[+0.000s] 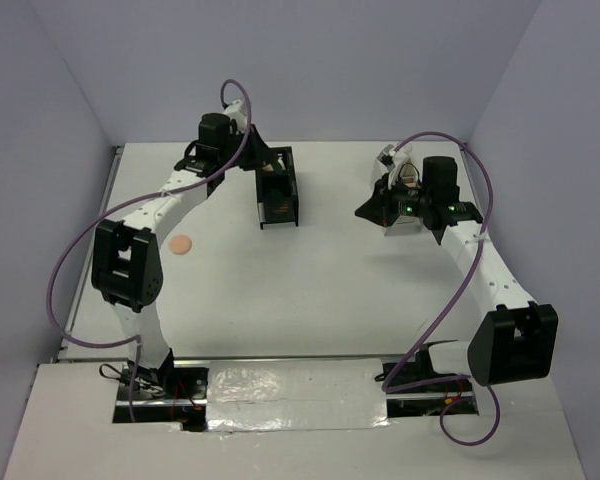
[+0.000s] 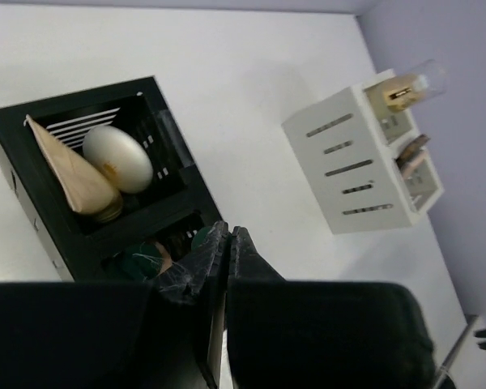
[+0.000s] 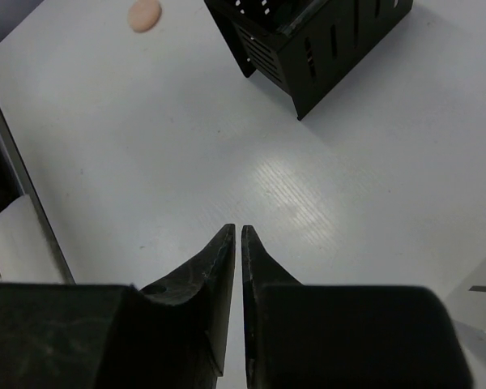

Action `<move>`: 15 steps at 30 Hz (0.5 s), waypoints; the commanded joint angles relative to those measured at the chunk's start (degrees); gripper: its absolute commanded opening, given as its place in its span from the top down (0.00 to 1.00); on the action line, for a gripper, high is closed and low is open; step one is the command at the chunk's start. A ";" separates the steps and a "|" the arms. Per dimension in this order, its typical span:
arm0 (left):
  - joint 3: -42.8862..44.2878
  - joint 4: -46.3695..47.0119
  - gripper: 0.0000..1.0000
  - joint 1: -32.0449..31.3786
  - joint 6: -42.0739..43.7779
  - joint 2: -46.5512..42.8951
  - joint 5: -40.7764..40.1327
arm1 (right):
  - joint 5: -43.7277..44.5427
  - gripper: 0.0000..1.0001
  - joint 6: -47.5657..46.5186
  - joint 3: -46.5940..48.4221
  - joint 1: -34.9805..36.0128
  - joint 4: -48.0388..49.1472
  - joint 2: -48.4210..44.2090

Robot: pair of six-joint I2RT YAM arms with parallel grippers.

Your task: Organize the makeup

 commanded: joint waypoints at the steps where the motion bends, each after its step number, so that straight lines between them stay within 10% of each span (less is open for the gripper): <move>1: 3.54 -3.27 1.00 -1.08 2.52 1.84 -4.85 | -0.62 0.85 -0.49 1.24 0.00 0.54 -1.79; 15: 2.58 -6.97 0.67 -1.53 5.24 3.16 -7.77 | -1.32 0.73 -0.58 3.17 0.00 -0.78 0.31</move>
